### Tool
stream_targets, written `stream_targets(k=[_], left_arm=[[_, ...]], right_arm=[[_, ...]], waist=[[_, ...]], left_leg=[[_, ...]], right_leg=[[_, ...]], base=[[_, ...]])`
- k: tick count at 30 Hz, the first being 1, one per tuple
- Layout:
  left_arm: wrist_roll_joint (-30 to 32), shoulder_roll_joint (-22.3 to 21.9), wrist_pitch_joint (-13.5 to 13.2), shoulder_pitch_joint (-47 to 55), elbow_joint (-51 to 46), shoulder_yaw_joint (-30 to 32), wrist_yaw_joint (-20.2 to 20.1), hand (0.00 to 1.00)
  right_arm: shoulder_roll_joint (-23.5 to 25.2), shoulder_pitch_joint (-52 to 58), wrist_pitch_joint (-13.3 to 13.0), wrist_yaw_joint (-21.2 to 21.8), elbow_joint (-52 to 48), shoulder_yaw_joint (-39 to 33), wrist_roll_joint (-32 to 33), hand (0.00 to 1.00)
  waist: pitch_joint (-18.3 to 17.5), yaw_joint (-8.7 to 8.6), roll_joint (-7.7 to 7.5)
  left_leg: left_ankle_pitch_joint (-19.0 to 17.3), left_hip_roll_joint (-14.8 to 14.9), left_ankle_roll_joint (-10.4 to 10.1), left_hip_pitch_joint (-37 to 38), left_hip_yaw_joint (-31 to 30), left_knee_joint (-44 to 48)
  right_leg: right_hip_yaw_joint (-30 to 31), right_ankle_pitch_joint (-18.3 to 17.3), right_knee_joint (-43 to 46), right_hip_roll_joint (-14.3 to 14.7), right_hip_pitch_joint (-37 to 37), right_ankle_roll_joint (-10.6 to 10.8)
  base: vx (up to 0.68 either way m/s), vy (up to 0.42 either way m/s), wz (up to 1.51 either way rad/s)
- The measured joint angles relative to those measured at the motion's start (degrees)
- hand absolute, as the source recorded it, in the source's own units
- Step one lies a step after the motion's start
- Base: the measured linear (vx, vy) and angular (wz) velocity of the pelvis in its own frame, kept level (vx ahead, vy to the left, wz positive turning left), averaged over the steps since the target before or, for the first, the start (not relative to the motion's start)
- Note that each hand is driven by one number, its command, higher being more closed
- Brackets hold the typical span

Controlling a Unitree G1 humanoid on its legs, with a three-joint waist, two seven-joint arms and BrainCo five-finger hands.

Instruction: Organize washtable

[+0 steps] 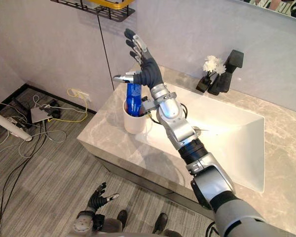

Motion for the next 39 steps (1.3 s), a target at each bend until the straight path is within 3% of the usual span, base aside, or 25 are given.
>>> stream_targets(k=[12,21,30,39], left_arm=[[0.0,0.6,0.0,0.0,0.2,0.1,-1.0,0.00],[0.1,0.6,0.0,0.0,0.8,0.3,-1.1,0.00],[0.2,0.5,0.0,0.0,0.8,0.4,-1.1,0.00],[0.5,0.5,0.0,0.0,0.8,0.5,-1.1,0.00]], right_arm=[[-4.9,0.0,-0.2,2.1,-3.6,2.2,-1.6,0.00],[-6.7,0.0,-0.2,2.7,-4.3,4.0,-2.7,0.00],[-8.9,0.0,-0.2,2.7,-5.4,3.9,-3.9,0.00],[-12.6,1.7,-1.8,2.7,-13.1,2.6,-6.9,0.00]], waist=[[-0.6,-0.22,-0.97],[-0.7,-1.50,-1.04],[-0.7,-1.66,-1.04],[-0.7,-2.28,-1.06]], left_leg=[[0.0,0.0,0.0,0.2,0.3,-0.1],[0.0,0.1,0.0,0.3,0.7,-0.2],[0.0,0.1,0.0,0.3,0.9,-0.3],[0.0,0.1,0.0,0.4,1.4,-0.3]], right_leg=[[0.3,0.0,0.0,0.0,0.0,0.0],[0.8,0.0,0.0,0.1,-0.2,0.0],[1.0,0.1,0.0,0.2,-0.3,-0.1],[1.1,0.1,0.0,0.2,-0.3,-0.1]], base=[[0.00,0.000,0.00],[0.00,0.000,-0.01],[0.00,0.000,0.00],[0.00,0.000,0.00]])
